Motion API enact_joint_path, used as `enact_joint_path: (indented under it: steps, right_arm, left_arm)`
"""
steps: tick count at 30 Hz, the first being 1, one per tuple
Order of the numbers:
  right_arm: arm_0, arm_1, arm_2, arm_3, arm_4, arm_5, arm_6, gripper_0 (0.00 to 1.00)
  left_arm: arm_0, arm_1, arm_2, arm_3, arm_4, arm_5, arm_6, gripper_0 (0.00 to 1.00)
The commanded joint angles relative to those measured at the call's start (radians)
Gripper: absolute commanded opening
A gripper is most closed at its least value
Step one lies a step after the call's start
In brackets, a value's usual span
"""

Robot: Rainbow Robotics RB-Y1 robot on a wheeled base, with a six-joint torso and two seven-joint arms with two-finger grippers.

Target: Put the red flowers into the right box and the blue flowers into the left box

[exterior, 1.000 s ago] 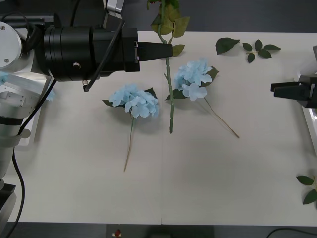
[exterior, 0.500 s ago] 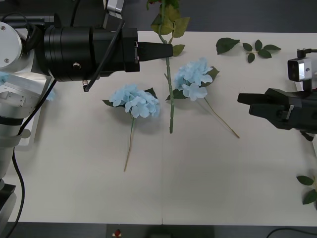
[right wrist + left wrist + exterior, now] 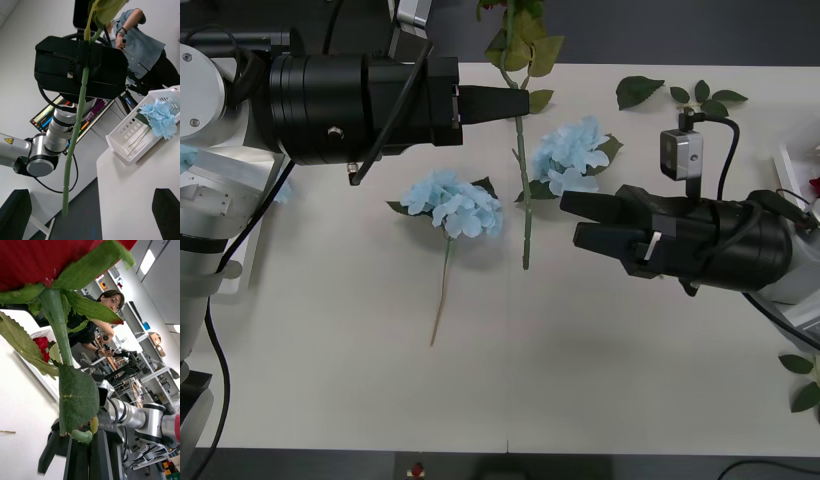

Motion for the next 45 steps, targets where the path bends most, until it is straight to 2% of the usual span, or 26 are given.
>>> enact_joint_path:
  steps: [1, 6, 13, 16, 19, 22, 24, 25, 27, 29, 33, 40, 41, 44, 45]
  right_arm:
    - [-0.002, 0.073, 0.016, -0.050, 0.051, -0.029, -0.036, 0.94]
    - [-0.019, 0.128, 0.063, -0.050, 0.051, -0.047, -0.042, 0.93]
    - [-0.025, 0.197, 0.066, -0.050, 0.055, -0.053, -0.051, 0.93]
    - [-0.033, 0.217, 0.066, -0.050, 0.062, -0.070, -0.063, 0.89]
    - [-0.038, 0.234, 0.066, -0.049, 0.060, -0.092, -0.072, 0.76]
    - [-0.042, 0.242, 0.066, -0.049, 0.060, -0.105, -0.080, 0.57]
    - [-0.044, 0.243, 0.068, -0.049, 0.062, -0.113, -0.086, 0.40]
    - [-0.047, 0.243, 0.071, -0.049, 0.060, -0.116, -0.088, 0.35]
    - [-0.051, 0.243, 0.077, -0.049, 0.060, -0.124, -0.097, 0.18]
    - [-0.054, 0.245, 0.077, -0.049, 0.060, -0.133, -0.105, 0.09]
    - [-0.061, 0.243, 0.077, -0.050, 0.060, -0.144, -0.118, 0.00]
    - [-0.067, 0.238, 0.077, -0.049, 0.060, -0.151, -0.140, 0.00]
    - [-0.070, 0.238, 0.077, -0.050, 0.060, -0.153, -0.141, 0.00]
    - [-0.071, 0.234, 0.077, -0.049, 0.060, -0.158, -0.149, 0.00]
    - [-0.071, 0.234, 0.077, -0.049, 0.060, -0.158, -0.151, 0.00]
  left_arm:
    - [-0.017, 0.002, -0.010, -0.017, 0.010, -0.010, -0.033, 0.00]
    - [-0.017, 0.002, -0.010, -0.017, 0.010, -0.010, -0.033, 0.00]
    - [-0.017, 0.002, -0.010, -0.017, 0.010, -0.010, -0.033, 0.00]
    - [-0.017, 0.002, -0.010, -0.017, 0.010, -0.010, -0.033, 0.00]
    - [-0.017, 0.002, -0.010, -0.017, 0.010, -0.010, -0.033, 0.00]
    - [-0.017, 0.002, -0.010, -0.017, 0.010, -0.010, -0.033, 0.00]
    - [-0.017, 0.002, -0.010, -0.017, 0.010, -0.010, -0.033, 0.00]
    - [-0.017, 0.002, -0.010, -0.017, 0.010, -0.010, -0.033, 0.00]
    - [-0.017, 0.002, -0.010, -0.017, 0.010, -0.010, -0.033, 0.00]
    - [-0.017, 0.002, -0.010, -0.017, 0.010, -0.010, -0.033, 0.00]
    - [-0.017, 0.002, -0.010, -0.017, 0.010, -0.010, -0.033, 0.00]
    - [-0.017, 0.002, -0.010, -0.017, 0.010, -0.010, -0.033, 0.00]
    - [-0.017, 0.002, -0.010, -0.017, 0.010, -0.010, -0.033, 0.05]
    - [-0.017, 0.002, -0.010, -0.017, 0.010, -0.010, -0.033, 0.89]
    - [-0.017, 0.002, -0.010, -0.017, 0.010, -0.010, -0.033, 0.98]
